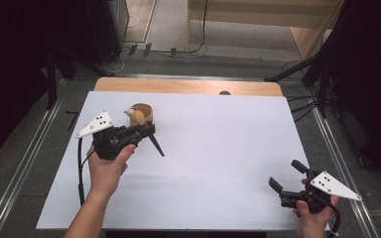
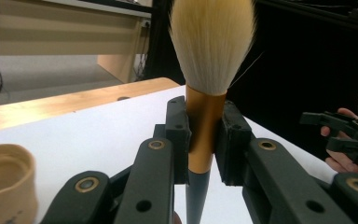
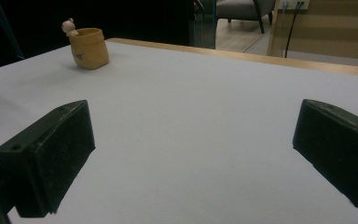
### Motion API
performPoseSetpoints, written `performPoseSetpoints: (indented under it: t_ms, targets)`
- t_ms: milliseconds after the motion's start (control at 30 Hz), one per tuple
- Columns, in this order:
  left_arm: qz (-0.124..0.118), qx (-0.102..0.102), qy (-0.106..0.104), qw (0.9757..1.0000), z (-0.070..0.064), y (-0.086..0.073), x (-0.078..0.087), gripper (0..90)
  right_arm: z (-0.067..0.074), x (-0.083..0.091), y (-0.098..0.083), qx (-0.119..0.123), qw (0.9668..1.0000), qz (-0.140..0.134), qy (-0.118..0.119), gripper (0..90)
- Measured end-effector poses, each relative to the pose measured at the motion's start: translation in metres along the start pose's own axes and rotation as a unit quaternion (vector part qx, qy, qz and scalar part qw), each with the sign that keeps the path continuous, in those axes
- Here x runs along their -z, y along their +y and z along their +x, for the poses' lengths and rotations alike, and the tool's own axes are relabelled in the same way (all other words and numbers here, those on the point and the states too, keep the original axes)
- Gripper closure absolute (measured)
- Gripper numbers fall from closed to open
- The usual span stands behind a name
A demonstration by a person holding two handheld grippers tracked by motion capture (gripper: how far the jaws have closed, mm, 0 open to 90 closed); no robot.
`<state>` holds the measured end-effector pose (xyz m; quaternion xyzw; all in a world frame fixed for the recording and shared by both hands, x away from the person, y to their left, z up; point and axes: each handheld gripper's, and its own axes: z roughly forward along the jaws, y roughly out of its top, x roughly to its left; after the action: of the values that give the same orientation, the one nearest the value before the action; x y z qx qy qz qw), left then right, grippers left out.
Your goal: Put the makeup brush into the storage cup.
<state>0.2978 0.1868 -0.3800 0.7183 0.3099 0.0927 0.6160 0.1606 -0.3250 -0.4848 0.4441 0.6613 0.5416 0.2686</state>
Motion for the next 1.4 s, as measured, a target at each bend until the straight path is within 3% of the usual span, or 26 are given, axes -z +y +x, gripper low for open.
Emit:
performPoseSetpoints:
  t_ms: [533,1000,1400]
  targets:
    - [-0.005,-0.008,0.037,0.9993,0.024,0.026,0.007,77.9,-0.002,-0.002,-0.004,-0.005,1.0,0.005,0.004,0.0]
    - [-0.009,-0.005,0.068,0.9976,0.047,0.042,-0.004,77.9,-0.004,-0.003,-0.006,-0.007,0.9999,0.008,0.003,0.0]
    - [-0.006,-0.005,0.108,0.9942,0.067,0.048,-0.012,77.9,-0.004,-0.004,-0.007,-0.012,0.9998,0.01,0.01,0.0]
